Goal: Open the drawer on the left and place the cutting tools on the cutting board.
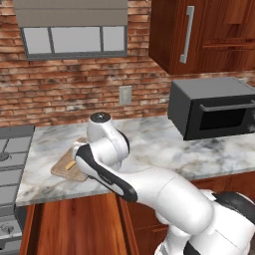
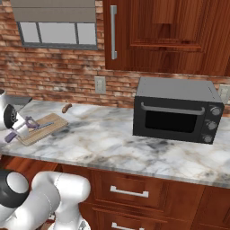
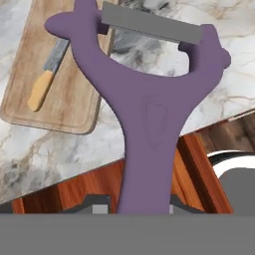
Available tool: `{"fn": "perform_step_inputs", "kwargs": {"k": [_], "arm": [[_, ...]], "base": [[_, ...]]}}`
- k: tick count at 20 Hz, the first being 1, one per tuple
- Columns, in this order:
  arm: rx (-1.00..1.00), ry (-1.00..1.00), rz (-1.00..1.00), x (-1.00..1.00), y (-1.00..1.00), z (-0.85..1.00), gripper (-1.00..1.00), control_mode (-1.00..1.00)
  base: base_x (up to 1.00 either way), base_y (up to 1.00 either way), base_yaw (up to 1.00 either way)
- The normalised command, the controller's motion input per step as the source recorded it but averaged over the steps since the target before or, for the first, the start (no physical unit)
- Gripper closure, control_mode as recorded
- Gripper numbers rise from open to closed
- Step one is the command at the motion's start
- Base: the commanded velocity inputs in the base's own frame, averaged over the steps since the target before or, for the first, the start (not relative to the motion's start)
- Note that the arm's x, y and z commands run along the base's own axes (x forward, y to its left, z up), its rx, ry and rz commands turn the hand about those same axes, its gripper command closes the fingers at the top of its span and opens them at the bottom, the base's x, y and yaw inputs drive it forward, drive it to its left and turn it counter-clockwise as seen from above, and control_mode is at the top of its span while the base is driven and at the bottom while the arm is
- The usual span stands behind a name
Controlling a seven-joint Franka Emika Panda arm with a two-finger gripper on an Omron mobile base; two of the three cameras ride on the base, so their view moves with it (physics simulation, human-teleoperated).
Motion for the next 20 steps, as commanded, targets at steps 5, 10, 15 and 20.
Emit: {"fn": "perform_step_inputs", "kwargs": {"k": [5,10,15,20], "arm": [[0.13,0.00,-0.15,0.58,0.03,-0.02,1.00,-1.00],[0.20,0.01,-0.16,0.55,0.03,-0.01,1.00,-1.00],[0.07,0.02,-0.09,0.43,0.05,-0.01,1.00,-1.00],[0.00,0.00,-0.01,0.19,0.13,0.00,1.00,-1.00]], "base": [[0.00,0.00,0.00],[0.00,0.00,0.00],[0.00,0.00,0.00],[0.00,0.00,0.00]]}}
